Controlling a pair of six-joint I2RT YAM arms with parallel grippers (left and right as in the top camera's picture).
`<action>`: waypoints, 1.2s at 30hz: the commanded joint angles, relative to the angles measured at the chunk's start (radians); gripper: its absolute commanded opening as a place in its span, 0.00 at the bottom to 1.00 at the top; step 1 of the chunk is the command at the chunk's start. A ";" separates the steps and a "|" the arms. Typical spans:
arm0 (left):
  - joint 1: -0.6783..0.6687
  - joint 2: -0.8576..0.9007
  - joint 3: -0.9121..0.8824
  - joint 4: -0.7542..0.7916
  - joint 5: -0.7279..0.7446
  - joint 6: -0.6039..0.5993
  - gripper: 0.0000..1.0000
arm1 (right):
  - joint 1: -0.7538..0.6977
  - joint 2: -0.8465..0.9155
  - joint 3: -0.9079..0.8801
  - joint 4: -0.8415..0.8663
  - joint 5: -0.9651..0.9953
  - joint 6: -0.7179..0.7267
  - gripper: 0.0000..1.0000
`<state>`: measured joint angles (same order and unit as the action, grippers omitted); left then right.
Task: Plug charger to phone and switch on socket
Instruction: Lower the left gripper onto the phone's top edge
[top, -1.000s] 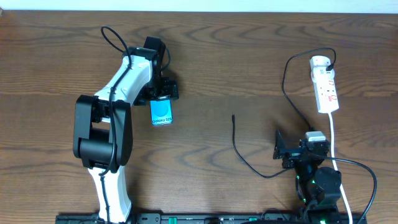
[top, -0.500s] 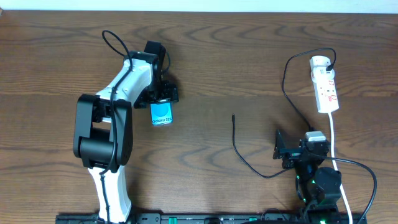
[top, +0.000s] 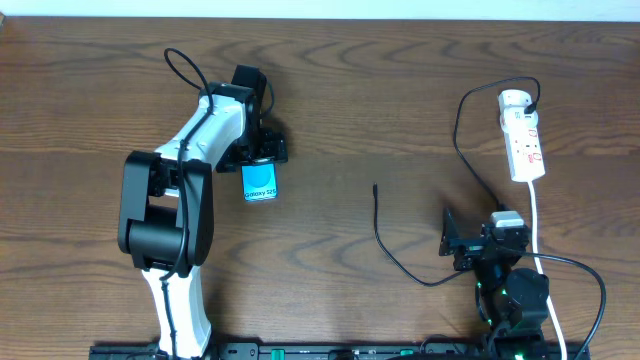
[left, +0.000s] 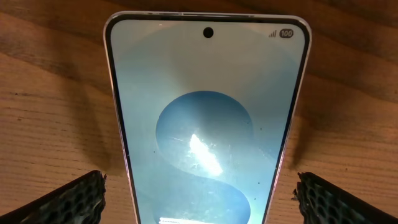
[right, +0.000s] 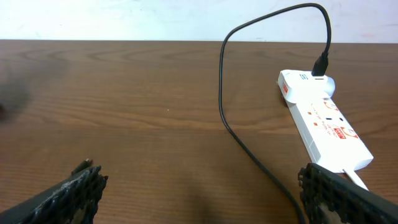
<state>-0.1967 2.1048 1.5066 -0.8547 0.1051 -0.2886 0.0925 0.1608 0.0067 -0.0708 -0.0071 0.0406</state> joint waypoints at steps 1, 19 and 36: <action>0.004 0.016 -0.013 0.002 -0.013 -0.005 0.98 | -0.008 -0.007 -0.001 -0.005 0.002 0.000 0.99; 0.004 0.016 -0.031 0.019 -0.013 -0.005 0.98 | -0.008 -0.007 -0.001 -0.006 0.002 0.000 0.99; 0.003 0.031 -0.050 0.028 -0.013 -0.005 0.98 | -0.008 -0.007 -0.001 -0.005 0.002 0.000 0.99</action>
<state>-0.1967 2.1063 1.4784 -0.8288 0.1043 -0.2886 0.0925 0.1608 0.0067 -0.0711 -0.0071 0.0406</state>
